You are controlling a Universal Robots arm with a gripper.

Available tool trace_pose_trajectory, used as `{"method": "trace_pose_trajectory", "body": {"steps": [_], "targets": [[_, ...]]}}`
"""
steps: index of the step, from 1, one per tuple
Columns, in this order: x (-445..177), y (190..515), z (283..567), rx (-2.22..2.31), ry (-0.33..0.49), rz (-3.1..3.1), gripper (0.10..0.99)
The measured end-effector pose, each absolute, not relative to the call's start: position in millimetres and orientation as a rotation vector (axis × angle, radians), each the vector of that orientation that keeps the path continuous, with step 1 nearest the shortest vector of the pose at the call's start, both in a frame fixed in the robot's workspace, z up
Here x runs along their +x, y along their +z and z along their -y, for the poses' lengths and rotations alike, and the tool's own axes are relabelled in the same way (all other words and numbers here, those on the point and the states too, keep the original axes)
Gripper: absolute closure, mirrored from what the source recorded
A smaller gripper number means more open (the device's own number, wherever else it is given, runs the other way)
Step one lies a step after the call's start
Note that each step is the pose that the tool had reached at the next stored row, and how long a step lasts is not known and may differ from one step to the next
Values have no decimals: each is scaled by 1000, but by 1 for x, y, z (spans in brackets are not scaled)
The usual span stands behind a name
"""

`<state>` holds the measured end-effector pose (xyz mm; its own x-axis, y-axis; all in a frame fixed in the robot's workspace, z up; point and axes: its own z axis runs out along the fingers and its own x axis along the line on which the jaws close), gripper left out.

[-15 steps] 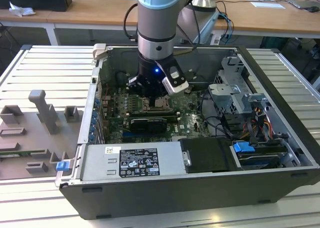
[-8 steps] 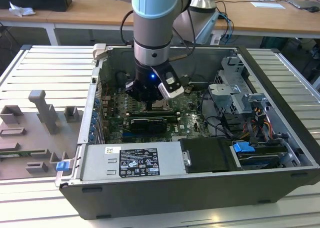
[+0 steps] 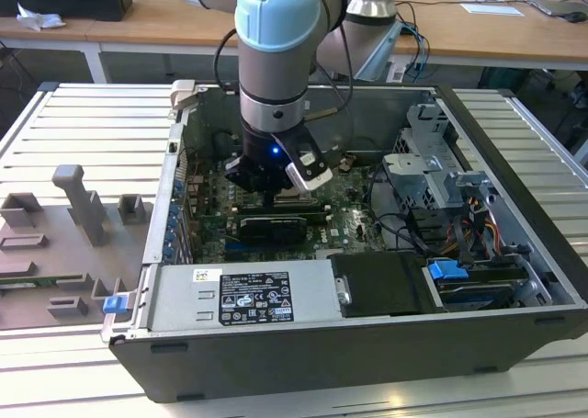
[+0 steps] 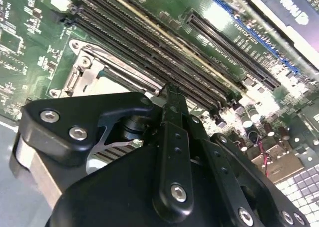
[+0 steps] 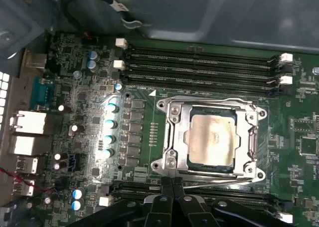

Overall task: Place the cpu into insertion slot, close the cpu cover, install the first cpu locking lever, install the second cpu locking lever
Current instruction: 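Install the second cpu locking lever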

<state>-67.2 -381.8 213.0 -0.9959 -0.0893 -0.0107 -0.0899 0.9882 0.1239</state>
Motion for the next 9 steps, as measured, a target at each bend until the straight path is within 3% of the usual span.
{"method": "trace_pose_trajectory", "body": {"steps": [9], "targets": [[-71, 207, 391, -172, 296, -3116, 980]]}}
